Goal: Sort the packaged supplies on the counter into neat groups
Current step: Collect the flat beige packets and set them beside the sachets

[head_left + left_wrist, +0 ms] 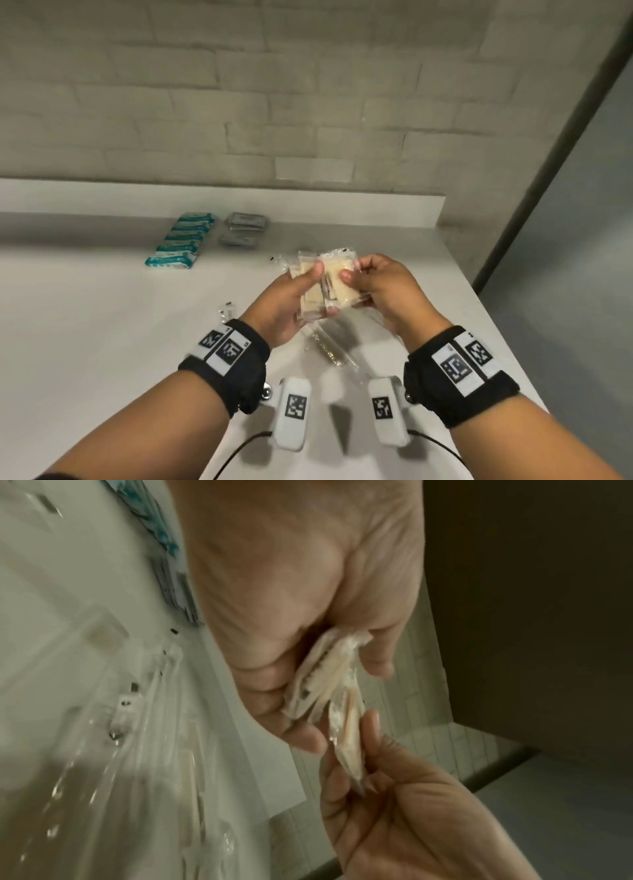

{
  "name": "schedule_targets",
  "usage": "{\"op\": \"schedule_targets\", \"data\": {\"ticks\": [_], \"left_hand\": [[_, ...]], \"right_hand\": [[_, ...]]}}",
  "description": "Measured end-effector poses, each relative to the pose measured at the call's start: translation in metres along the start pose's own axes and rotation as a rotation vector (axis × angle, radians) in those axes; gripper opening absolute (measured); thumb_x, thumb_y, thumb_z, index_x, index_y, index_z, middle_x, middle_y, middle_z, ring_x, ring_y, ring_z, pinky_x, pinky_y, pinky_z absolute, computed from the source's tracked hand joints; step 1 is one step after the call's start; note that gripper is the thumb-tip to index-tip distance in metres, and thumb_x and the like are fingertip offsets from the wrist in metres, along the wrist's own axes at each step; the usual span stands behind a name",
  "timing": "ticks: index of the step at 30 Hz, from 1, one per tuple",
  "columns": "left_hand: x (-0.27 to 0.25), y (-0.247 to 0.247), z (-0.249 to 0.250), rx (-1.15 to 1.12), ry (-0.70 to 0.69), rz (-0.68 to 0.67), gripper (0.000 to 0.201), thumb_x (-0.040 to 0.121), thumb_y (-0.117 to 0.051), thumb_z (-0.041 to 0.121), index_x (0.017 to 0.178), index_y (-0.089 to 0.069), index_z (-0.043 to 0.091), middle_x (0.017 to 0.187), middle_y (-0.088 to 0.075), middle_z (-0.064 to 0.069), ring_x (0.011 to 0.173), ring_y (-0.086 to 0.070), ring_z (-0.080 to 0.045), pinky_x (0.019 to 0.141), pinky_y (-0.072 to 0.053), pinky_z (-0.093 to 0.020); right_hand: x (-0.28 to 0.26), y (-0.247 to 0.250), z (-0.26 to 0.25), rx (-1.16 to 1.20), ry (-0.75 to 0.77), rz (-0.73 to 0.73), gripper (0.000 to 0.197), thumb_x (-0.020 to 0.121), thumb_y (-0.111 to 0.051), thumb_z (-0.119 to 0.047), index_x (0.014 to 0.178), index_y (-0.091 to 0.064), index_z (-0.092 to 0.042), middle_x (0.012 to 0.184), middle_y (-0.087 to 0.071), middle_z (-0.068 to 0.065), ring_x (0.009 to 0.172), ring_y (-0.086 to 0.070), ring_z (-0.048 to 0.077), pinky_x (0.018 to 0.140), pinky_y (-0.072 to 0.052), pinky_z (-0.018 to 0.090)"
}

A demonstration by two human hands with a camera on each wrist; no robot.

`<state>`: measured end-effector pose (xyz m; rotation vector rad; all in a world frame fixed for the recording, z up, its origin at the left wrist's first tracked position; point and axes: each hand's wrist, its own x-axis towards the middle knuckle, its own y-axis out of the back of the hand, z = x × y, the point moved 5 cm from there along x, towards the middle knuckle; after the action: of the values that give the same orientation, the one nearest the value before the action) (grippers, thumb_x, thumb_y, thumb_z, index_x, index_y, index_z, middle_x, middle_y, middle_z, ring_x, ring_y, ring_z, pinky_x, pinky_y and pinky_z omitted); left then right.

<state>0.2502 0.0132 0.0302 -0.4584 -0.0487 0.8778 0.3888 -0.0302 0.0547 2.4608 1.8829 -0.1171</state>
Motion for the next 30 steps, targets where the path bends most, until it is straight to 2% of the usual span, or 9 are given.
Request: {"op": "schedule_targets", "data": {"ticks": [5,9,13,16,20,23,26,28,30], "left_hand": [[-0.02,0.038,0.025,-0.019,-0.094,0.027,0.043,0.081,-0.066,0.006,0.123,-0.06,0.0,0.107,-0.068,-0.017,0.094,-0.068,-0.029,0.072,-0.056,-0.032],[-0.035,0.075,0.042,-0.077,-0.117,0.092,0.04,0.085,-0.062,0.004,0.124,-0.058,-0.001,0.109,-0.067,-0.018,0.094,-0.067,-0.029,0.075,-0.057,-0.033],[-0.044,0.113,0.055,-0.114,-0.106,0.243,0.027,0.092,-0.054,0.003,0.118,-0.06,-0.001,0.109,-0.068,-0.019,0.09,-0.068,-0.03,0.07,-0.058,-0.034],[-0.047,0.139,0.063,-0.148,-0.04,0.328,0.016,0.094,-0.055,0.01,0.108,-0.056,0.005,0.092,-0.068,-0.013,0.07,-0.066,-0.021,0.06,-0.054,-0.029],[-0.05,0.151,0.065,-0.198,0.088,0.247,0.02,0.093,-0.058,0.029,0.1,-0.057,0.011,0.084,-0.068,-0.012,0.062,-0.066,-0.018,0.057,-0.053,-0.028],[-0.05,0.156,0.074,-0.154,0.053,0.161,0.021,0.08,-0.071,0.014,0.098,-0.065,0.007,0.084,-0.068,-0.01,0.067,-0.065,-0.018,0.06,-0.052,-0.028],[-0.049,0.173,0.084,-0.038,-0.065,0.217,0.035,0.077,-0.07,0.001,0.111,-0.065,0.007,0.096,-0.071,-0.01,0.082,-0.067,-0.023,0.074,-0.049,-0.033],[-0.048,0.182,0.09,0.026,-0.126,0.265,0.036,0.08,-0.067,-0.003,0.113,-0.063,0.01,0.094,-0.072,-0.007,0.081,-0.068,-0.02,0.073,-0.048,-0.031],[-0.048,0.188,0.093,0.117,-0.152,0.272,0.046,0.074,-0.071,0.0,0.118,-0.059,0.009,0.099,-0.071,-0.009,0.083,-0.067,-0.02,0.07,-0.048,-0.03]], "right_hand": [[0.009,-0.055,-0.007,-0.004,0.017,-0.085,0.016,0.084,-0.071,-0.01,0.076,-0.057,-0.01,0.062,-0.057,0.0,0.051,-0.055,0.011,0.053,-0.053,0.028],[0.017,-0.095,-0.01,0.034,-0.008,-0.204,0.014,0.082,-0.07,-0.001,0.079,-0.058,-0.008,0.059,-0.059,-0.003,0.051,-0.057,0.009,0.058,-0.056,0.031],[0.026,-0.116,-0.012,0.0,0.014,-0.125,0.02,0.078,-0.073,0.0,0.069,-0.059,-0.011,0.063,-0.064,-0.002,0.058,-0.059,0.011,0.054,-0.052,0.026],[0.034,-0.131,-0.021,-0.047,0.161,-0.015,0.025,0.071,-0.077,0.003,0.062,-0.06,-0.013,0.064,-0.061,-0.001,0.063,-0.056,0.014,0.062,-0.047,0.027],[0.035,-0.153,-0.038,-0.292,0.515,0.003,0.026,0.067,-0.08,0.002,0.063,-0.067,-0.02,0.079,-0.052,-0.004,0.077,-0.055,0.011,0.075,-0.045,0.019],[0.034,-0.171,-0.036,-0.589,0.723,-0.055,0.015,0.072,-0.077,-0.014,0.08,-0.074,-0.027,0.093,-0.053,-0.02,0.096,-0.056,0.015,0.085,-0.045,0.029],[0.041,-0.179,-0.028,-0.539,0.622,-0.096,0.025,0.082,-0.069,-0.003,0.081,-0.077,-0.027,0.105,-0.056,-0.018,0.102,-0.057,0.008,0.087,-0.046,0.02],[0.044,-0.179,-0.029,-0.441,0.486,-0.063,0.028,0.088,-0.062,-0.001,0.088,-0.073,-0.027,0.103,-0.062,-0.011,0.093,-0.059,0.001,0.082,-0.046,0.015],[0.049,-0.183,-0.029,-0.371,0.376,-0.043,0.022,0.088,-0.065,-0.01,0.093,-0.066,-0.032,0.097,-0.066,-0.008,0.082,-0.058,0.005,0.077,-0.047,0.018]]}}
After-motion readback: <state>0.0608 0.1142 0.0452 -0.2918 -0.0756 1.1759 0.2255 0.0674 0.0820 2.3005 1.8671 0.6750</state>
